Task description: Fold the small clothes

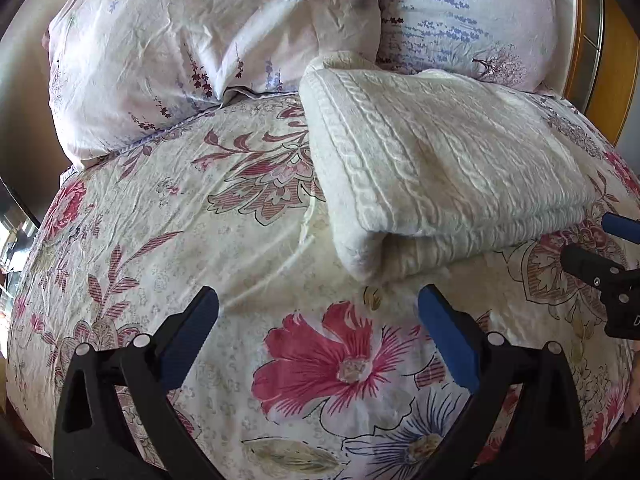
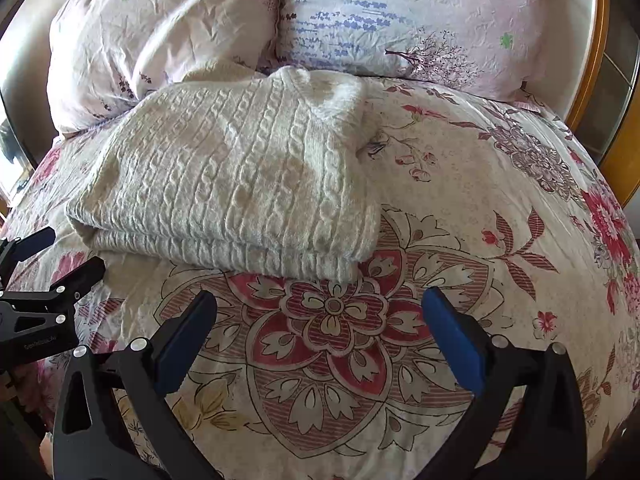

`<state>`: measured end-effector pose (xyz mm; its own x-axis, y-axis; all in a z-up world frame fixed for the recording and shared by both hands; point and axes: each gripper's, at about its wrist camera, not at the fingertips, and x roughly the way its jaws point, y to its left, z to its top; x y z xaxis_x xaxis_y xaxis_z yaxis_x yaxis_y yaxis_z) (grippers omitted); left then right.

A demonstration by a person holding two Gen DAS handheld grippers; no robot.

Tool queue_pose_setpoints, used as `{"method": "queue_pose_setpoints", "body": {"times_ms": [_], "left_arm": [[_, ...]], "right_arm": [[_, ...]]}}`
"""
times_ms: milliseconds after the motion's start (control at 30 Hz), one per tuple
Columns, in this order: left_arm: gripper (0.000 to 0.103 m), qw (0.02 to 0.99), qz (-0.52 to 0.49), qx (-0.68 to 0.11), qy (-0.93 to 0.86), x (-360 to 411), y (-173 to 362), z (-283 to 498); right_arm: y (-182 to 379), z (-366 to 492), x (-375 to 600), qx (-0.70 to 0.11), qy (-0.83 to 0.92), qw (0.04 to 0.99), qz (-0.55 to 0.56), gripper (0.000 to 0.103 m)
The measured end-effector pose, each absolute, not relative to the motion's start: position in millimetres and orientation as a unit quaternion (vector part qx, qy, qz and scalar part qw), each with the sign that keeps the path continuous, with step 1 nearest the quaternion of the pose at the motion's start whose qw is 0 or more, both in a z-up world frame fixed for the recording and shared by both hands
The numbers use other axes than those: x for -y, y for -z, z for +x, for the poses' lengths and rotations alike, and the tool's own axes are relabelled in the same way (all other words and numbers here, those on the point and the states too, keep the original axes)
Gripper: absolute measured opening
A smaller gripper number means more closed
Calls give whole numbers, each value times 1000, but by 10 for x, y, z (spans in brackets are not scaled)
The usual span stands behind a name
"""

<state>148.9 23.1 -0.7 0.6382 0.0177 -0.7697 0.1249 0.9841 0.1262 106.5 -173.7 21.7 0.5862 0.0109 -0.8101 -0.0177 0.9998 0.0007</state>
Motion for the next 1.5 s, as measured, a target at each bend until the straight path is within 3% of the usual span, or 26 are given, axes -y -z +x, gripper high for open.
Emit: {"method": "queue_pose_setpoints", "body": {"times_ms": [333,1500], "left_arm": [[101,896,44,-441,44,-333,38,1525],[101,895,40,-442,45,-339,41,1528]], "right_arm": [[-130,1089,1709,-475,1,880,-11,102],[-128,1089,1698,-475,2,880,-11,102]]}}
